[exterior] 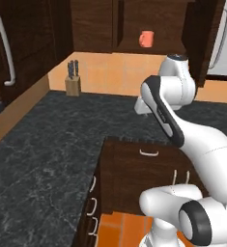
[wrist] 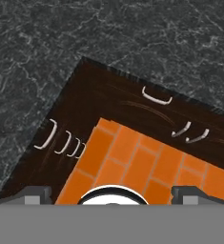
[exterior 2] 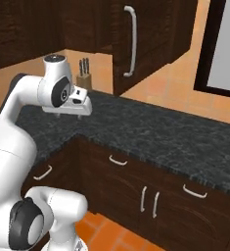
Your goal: Gather all objects into one cabinet and sort the glasses and bowls to opposite sides.
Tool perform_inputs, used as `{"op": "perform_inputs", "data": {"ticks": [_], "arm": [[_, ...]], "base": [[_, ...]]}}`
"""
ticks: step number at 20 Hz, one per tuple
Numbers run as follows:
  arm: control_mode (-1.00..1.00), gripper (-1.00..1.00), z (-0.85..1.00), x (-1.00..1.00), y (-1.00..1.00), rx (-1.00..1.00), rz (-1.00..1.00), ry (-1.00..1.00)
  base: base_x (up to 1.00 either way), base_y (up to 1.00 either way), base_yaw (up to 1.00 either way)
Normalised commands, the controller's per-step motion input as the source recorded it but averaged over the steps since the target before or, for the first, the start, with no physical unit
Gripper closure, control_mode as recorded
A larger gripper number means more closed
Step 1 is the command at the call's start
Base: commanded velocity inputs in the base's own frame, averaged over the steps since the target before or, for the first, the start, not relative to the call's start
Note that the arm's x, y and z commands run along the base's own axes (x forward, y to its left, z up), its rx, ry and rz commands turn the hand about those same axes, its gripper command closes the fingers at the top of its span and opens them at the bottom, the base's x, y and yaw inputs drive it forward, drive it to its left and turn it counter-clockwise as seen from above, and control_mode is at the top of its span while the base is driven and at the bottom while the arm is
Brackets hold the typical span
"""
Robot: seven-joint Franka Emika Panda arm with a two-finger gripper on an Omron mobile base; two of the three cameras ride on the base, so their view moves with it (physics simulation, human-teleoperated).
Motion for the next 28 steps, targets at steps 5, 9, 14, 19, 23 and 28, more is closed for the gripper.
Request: {"op": "perform_inputs", "data": {"ticks": [5, 9, 14, 19, 23, 28], "arm": [[1.00, -1.00, 0.00, 0.00, 0.00, 0.00, 0.00, 0.00], [1.00, -1.00, 0.00, 0.00, 0.00, 0.00, 0.00, 0.00], [1.00, -1.00, 0.00, 0.00, 0.00, 0.00, 0.00, 0.00], [1.00, -1.00, 0.00, 0.00, 0.00, 0.00, 0.00, 0.00], [1.00, -1.00, 0.00, 0.00, 0.00, 0.00, 0.00, 0.00], [1.00, -1.00, 0.00, 0.00, 0.00, 0.00, 0.00, 0.00]], "base": [[1.00, 0.14, -0.23], [0.84, 0.36, -0.17], [0.52, 0.61, -0.09], [0.12, 0.00, -0.01], [0.83, 0.00, -0.14], [0.00, 0.00, 0.00]]}}
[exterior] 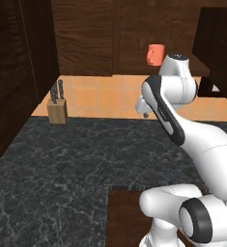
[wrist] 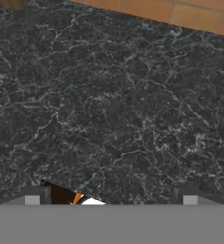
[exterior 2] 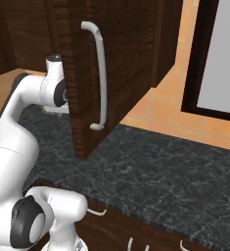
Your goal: Gather all objects into one cabinet and sort the glasses and bowls to opposite sides.
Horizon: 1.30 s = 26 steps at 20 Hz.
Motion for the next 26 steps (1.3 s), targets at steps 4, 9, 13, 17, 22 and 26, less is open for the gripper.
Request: {"op": "perform_inputs", "data": {"ticks": [4, 9, 13, 17, 22, 26], "arm": [[1.00, -1.00, 0.00, 0.00, 0.00, 0.00, 0.00, 0.00], [1.00, -1.00, 0.00, 0.00, 0.00, 0.00, 0.00, 0.00], [-1.00, -1.00, 0.07, 0.00, 0.03, 0.00, -0.03, -0.02], [-1.00, -1.00, 0.50, 0.00, 0.36, -0.01, -0.23, -0.17], [-1.00, -1.00, 0.14, 0.02, 0.18, -0.01, -0.09, -0.06], [-1.00, -1.00, 0.48, 0.00, 0.09, 0.00, -0.20, -0.11]], "base": [[0.00, 0.00, 0.00], [0.00, 0.00, 0.00], [0.00, 0.00, 0.00], [0.00, 0.00, 0.00], [0.00, 0.00, 0.00], [0.00, 0.00, 0.00]]}}
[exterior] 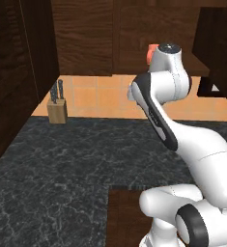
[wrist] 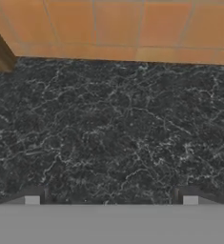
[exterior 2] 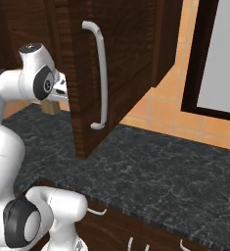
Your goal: Gather all objects into one cabinet and sort the glasses and bowls to opposite sides.
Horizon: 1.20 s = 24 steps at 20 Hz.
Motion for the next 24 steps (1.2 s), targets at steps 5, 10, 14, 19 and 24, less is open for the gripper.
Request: {"op": "perform_inputs", "data": {"ticks": [5, 10, 14, 19, 24], "arm": [[-1.00, -1.00, 0.93, 0.01, 0.27, 0.00, -0.41, -0.32], [-1.00, -1.00, 0.21, 0.02, 0.16, -0.01, -0.22, -0.11], [-1.00, -1.00, 0.22, -0.03, -0.15, 0.00, 0.04, -0.42], [-1.00, -1.00, 0.08, -0.10, -0.16, 0.01, 0.15, -0.36], [-1.00, -1.00, 0.29, 0.00, -0.26, 0.06, 0.00, -0.12]], "base": [[0.00, 0.00, 0.00], [0.00, 0.00, 0.00], [0.00, 0.00, 0.00], [0.00, 0.00, 0.00], [0.00, 0.00, 0.00]]}}
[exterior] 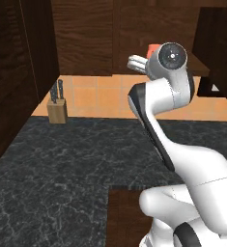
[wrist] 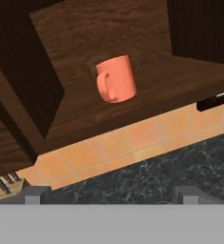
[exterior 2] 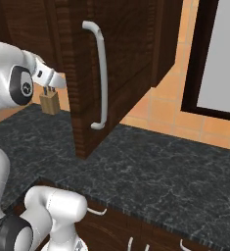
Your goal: Gather all objects into one cabinet and sort the glasses and bowls to opposite sides.
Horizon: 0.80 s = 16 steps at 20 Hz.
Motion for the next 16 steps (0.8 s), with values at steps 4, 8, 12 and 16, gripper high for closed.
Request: {"op": "perform_inputs", "data": {"ticks": [4, 8, 12, 16], "arm": [[-1.00, -1.00, 0.84, -0.09, -0.05, -0.01, 0.00, -0.09], [-1.00, -1.00, 0.01, 0.04, 0.00, -0.02, 0.00, 0.17], [-1.00, -1.00, -0.13, 0.01, -0.46, -0.14, 0.00, 0.17], [-1.00, -1.00, 0.12, 0.34, -0.11, 0.00, 0.03, 0.00]], "base": [[0.00, 0.00, 0.00], [0.00, 0.00, 0.00], [0.00, 0.00, 0.00], [0.00, 0.00, 0.00]]}}
